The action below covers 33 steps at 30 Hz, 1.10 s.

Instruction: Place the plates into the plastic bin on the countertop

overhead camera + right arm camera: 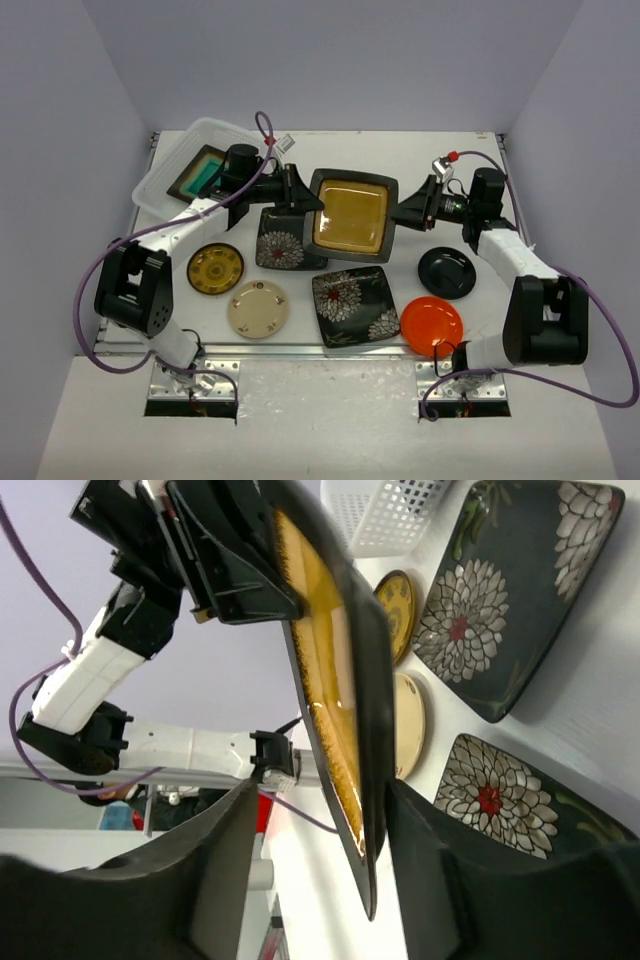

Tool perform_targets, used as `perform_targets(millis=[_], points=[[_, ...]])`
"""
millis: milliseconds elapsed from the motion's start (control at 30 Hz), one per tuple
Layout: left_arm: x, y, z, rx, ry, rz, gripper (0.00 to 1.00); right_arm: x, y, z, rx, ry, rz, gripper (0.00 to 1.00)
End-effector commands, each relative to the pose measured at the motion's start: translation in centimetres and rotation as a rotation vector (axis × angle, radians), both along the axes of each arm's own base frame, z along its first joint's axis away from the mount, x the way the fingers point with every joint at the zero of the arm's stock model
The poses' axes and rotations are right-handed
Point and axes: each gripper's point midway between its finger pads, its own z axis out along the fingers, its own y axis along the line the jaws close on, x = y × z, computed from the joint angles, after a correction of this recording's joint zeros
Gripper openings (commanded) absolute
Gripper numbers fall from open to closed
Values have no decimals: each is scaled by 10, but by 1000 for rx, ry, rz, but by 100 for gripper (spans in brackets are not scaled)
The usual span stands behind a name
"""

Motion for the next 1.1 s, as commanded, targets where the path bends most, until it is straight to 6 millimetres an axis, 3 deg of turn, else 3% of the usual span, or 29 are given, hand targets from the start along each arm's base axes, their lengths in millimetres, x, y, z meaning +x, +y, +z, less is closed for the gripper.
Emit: perform_targets(millis=[0,33,133,233,333,500,567,800,867,1067], points=[[21,35,76,-136,-110,202,0,9,-5,25,-19,-95,-4,88],[25,47,86,-161,-97,256,0,11,-7,20,-40,-81,-21,98],[33,84,113,-222,-85,390,0,18,-14,8,-120,-50,-90,99],[55,156,120,-245,-46,632,0,20,-26,-2,-212,-16,-176,99],[74,227,103,-184,17,889,0,12,-31,-7,-262,-8,-217,99],[88,321,60,-108,145,1203,0,-9,-33,-4,-288,-35,-238,99],[96,341,51,-96,172,1271,0,-17,-33,-4,-294,-51,-237,99],[127,378,30,-63,212,1424,0,-50,-24,-8,-241,-68,-205,99],[141,377,27,-53,217,1400,0,-60,-22,-15,-225,-56,-205,99],[152,366,-23,-6,308,1415,0,-71,-20,-16,-217,-71,-208,99]])
